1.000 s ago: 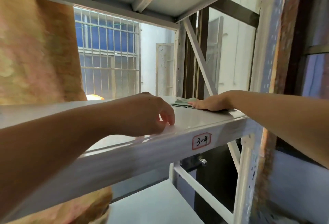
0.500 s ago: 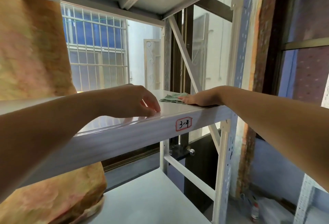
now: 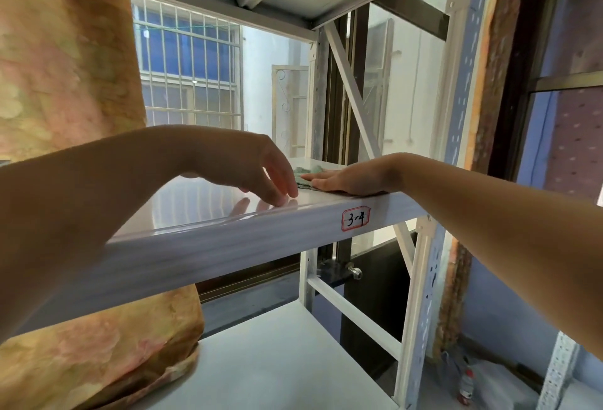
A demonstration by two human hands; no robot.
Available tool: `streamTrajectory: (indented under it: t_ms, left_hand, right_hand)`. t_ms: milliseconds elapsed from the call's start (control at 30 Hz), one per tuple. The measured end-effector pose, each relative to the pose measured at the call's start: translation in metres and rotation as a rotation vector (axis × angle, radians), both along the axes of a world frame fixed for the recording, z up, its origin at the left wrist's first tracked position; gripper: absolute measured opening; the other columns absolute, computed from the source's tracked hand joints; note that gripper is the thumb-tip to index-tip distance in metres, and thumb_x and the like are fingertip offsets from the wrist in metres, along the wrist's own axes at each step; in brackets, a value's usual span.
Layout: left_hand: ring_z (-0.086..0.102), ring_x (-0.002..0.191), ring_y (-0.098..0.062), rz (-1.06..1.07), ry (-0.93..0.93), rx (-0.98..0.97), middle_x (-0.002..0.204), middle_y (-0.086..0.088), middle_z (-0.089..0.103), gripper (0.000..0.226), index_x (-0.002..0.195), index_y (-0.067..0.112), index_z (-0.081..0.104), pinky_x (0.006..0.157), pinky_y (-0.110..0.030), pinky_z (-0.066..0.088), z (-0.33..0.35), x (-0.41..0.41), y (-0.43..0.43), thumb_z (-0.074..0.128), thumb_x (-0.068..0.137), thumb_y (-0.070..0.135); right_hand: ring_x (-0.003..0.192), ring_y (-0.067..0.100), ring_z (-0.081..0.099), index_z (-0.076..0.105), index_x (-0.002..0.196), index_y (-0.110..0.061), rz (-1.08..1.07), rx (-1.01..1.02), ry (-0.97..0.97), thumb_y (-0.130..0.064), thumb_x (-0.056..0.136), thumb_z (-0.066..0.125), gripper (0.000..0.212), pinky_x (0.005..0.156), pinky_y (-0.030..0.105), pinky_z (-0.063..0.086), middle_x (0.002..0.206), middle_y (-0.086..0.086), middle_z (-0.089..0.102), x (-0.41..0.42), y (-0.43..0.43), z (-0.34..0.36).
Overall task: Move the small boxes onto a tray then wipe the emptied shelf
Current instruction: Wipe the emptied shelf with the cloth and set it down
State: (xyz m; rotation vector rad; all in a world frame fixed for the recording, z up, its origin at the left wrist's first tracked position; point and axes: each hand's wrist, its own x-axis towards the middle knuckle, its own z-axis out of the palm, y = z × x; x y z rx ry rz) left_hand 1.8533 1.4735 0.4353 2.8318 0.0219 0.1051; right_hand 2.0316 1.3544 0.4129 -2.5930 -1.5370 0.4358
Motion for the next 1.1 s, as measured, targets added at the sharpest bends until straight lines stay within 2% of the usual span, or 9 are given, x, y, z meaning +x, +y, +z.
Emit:
streamTrajectory:
  t_ms: [67, 167, 267, 367, 467, 567, 700, 867, 1100]
  left_hand:
    - [0.062, 0.088, 0.004, 0.039, -0.012, 0.036, 0.092, 0.033, 0.062, 0.022, 0.083, 0.045, 0.066, 0.09, -0.026, 0.049, 0.002, -0.007, 0.006, 0.072, 0.078, 0.024]
    - [0.054, 0.092, 0.003, 0.141, -0.059, 0.099, 0.1, 0.035, 0.047, 0.028, 0.085, 0.05, 0.061, 0.083, -0.02, 0.041, 0.008, -0.021, 0.02, 0.075, 0.075, 0.027]
    - [0.058, 0.09, 0.002, 0.235, -0.051, 0.07, 0.102, 0.03, 0.055, 0.027, 0.086, 0.048, 0.061, 0.073, -0.014, 0.045, 0.013, -0.036, 0.032, 0.074, 0.077, 0.026]
    - [0.065, 0.091, -0.004, 0.286, -0.025, 0.054, 0.103, 0.016, 0.068, 0.019, 0.092, 0.037, 0.068, 0.087, -0.032, 0.054, 0.012, -0.045, 0.039, 0.067, 0.081, 0.022]
    - [0.064, 0.092, -0.002, 0.303, -0.018, 0.016, 0.1, 0.017, 0.07, 0.02, 0.097, 0.033, 0.069, 0.079, -0.022, 0.053, 0.012, -0.054, 0.043, 0.061, 0.085, 0.02]
    - [0.064, 0.086, 0.003, 0.324, -0.031, -0.007, 0.099, 0.019, 0.07, 0.019, 0.099, 0.032, 0.069, 0.07, -0.014, 0.048, 0.012, -0.058, 0.045, 0.06, 0.086, 0.023]
    - [0.062, 0.085, 0.004, 0.384, -0.055, 0.061, 0.099, 0.02, 0.067, 0.023, 0.103, 0.034, 0.065, 0.077, -0.018, 0.047, 0.007, -0.057, 0.05, 0.061, 0.084, 0.023]
    - [0.056, 0.085, 0.006, 0.467, -0.041, 0.218, 0.104, 0.021, 0.061, 0.025, 0.107, 0.038, 0.061, 0.077, -0.016, 0.043, 0.002, -0.066, 0.055, 0.059, 0.084, 0.026]
    - [0.058, 0.097, -0.011, 0.549, -0.009, 0.293, 0.11, 0.009, 0.062, 0.025, 0.111, 0.033, 0.061, 0.088, -0.028, 0.047, -0.001, -0.078, 0.051, 0.056, 0.087, 0.026]
  right_hand:
    - [0.118, 0.021, 0.055, 0.004, 0.144, -0.052, 0.06, -0.012, 0.009, -0.06, 0.094, 0.017, 0.052, 0.104, 0.038, 0.041, 0.146, 0.007, 0.039, -0.014, 0.008, 0.0]
    - [0.136, 0.025, 0.032, 0.001, 0.146, -0.047, 0.198, -0.032, 0.012, -0.058, 0.096, 0.017, 0.054, 0.11, 0.039, 0.021, 0.157, 0.004, 0.018, -0.04, 0.024, 0.001]
    - [0.144, 0.023, 0.013, 0.001, 0.15, -0.034, 0.366, -0.033, 0.043, -0.053, 0.098, 0.019, 0.058, 0.107, 0.033, 0.01, 0.159, 0.002, 0.012, -0.072, 0.044, 0.002]
    - [0.136, 0.013, 0.02, 0.004, 0.151, -0.026, 0.47, -0.029, 0.088, -0.045, 0.101, 0.019, 0.056, 0.101, 0.027, 0.015, 0.155, 0.004, 0.019, -0.095, 0.062, 0.003]
    - [0.122, 0.004, 0.023, 0.008, 0.151, -0.026, 0.509, -0.032, 0.123, -0.041, 0.102, 0.02, 0.052, 0.102, 0.025, 0.019, 0.149, 0.001, 0.026, -0.102, 0.074, 0.004]
    - [0.131, 0.007, 0.026, 0.012, 0.15, -0.03, 0.507, -0.01, 0.145, -0.043, 0.101, 0.021, 0.051, 0.109, 0.026, 0.02, 0.147, -0.007, 0.029, -0.101, 0.086, 0.003]
    - [0.118, 0.004, 0.037, 0.015, 0.148, -0.037, 0.427, -0.027, 0.139, -0.059, 0.095, 0.028, 0.059, 0.097, 0.024, 0.031, 0.126, -0.018, 0.036, -0.097, 0.097, 0.006]
    - [0.131, 0.009, 0.03, 0.003, 0.145, -0.05, 0.455, -0.071, 0.123, -0.069, 0.089, 0.021, 0.061, 0.105, 0.029, 0.027, 0.152, -0.014, 0.024, -0.085, 0.113, 0.008]
    - [0.132, 0.014, 0.034, 0.007, 0.138, -0.062, 0.397, -0.092, 0.1, -0.08, 0.08, 0.021, 0.061, 0.11, 0.037, 0.029, 0.154, -0.015, 0.021, -0.058, 0.138, 0.01]
